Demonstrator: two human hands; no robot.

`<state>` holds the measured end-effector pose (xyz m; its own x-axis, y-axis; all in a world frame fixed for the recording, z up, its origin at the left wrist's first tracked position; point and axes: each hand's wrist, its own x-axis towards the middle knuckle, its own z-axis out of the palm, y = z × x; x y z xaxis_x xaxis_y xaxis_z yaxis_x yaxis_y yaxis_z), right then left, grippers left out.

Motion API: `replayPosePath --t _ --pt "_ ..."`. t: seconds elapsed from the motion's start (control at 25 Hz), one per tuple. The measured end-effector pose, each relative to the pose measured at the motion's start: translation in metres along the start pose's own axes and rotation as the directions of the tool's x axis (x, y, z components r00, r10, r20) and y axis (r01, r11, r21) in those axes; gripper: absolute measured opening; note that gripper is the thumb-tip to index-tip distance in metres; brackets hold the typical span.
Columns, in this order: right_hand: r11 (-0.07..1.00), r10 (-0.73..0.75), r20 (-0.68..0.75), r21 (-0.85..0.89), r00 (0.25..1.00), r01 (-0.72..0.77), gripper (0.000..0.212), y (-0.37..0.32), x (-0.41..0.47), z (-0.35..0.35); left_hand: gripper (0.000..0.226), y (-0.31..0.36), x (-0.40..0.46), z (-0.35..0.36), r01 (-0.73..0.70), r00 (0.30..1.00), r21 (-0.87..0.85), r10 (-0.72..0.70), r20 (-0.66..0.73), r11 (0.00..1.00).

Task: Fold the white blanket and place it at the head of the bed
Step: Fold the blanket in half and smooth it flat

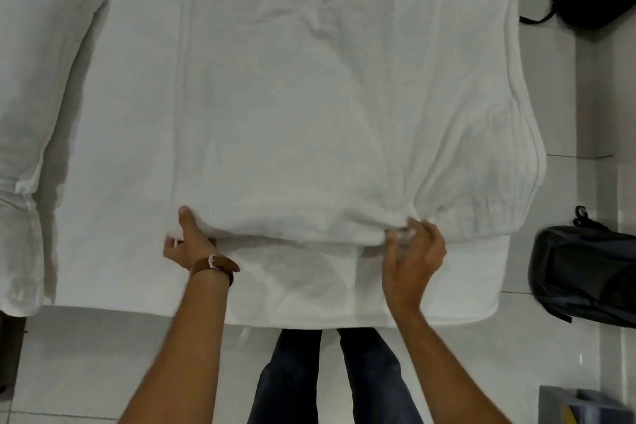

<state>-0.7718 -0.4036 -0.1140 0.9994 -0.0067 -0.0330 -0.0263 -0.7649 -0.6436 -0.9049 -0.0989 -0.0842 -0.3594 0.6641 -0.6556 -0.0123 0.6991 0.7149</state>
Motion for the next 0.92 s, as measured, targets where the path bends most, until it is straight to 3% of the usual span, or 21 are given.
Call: replayPosePath --t 0.04,0.08,0.12,0.16,0.2,0.28,0.44,0.52,0.68,0.92 --pt "0.92 0.308 -0.026 0.261 0.951 -0.291 0.049 -0.005 -0.002 -0.001 0.079 -0.007 -0.011 0.005 0.05 0.999 -0.056 -0.049 0.022 0.997" --pt "0.712 0.567 0.034 0.483 0.823 -0.51 0.055 -0.011 0.002 -0.003 0.081 -0.014 -0.022 0.012 0.098 0.994 -0.093 -0.093 0.06 0.991" --pt "0.481 0.701 0.147 0.625 0.697 -0.615 0.056 -0.018 0.01 -0.007 0.081 -0.022 -0.029 0.019 0.158 0.984 -0.115 -0.146 0.104 0.981" --pt "0.302 0.743 0.259 0.693 0.617 -0.654 0.055 -0.021 0.023 -0.009 0.081 -0.03 -0.033 0.024 0.213 0.968 -0.124 -0.192 0.164 0.969" --pt "0.188 0.744 0.347 0.713 0.572 -0.676 0.052 -0.023 0.038 -0.013 0.081 -0.036 -0.036 0.031 0.261 0.946 -0.117 -0.23 0.229 0.958" --pt "0.052 0.719 0.46 0.711 0.521 -0.701 0.051 -0.028 0.068 -0.021 0.081 -0.045 -0.04 0.04 0.32 0.906 -0.125 -0.265 0.331 0.939" --pt "0.015 0.707 0.498 0.699 0.502 -0.715 0.083 -0.029 0.093 -0.018 0.072 -0.069 -0.064 0.04 0.385 0.811 -0.113 -0.278 0.515 0.916" --pt "-0.008 0.728 0.5 0.69 0.469 -0.724 0.089 -0.027 0.095 -0.018 0.068 -0.08 -0.07 0.039 0.392 0.803 -0.088 -0.294 0.518 0.916" --pt "-0.001 0.839 0.386 0.707 0.384 -0.708 0.066 -0.026 0.09 -0.027 0.071 -0.073 -0.07 0.035 0.274 0.932 -0.086 -0.242 0.268 0.958" --pt "-0.015 0.826 0.401 0.719 0.397 -0.695 0.059 -0.034 0.028 -0.058 0.043 -0.054 -0.085 -0.022 0.159 0.964 -0.028 -0.149 0.222 0.987"
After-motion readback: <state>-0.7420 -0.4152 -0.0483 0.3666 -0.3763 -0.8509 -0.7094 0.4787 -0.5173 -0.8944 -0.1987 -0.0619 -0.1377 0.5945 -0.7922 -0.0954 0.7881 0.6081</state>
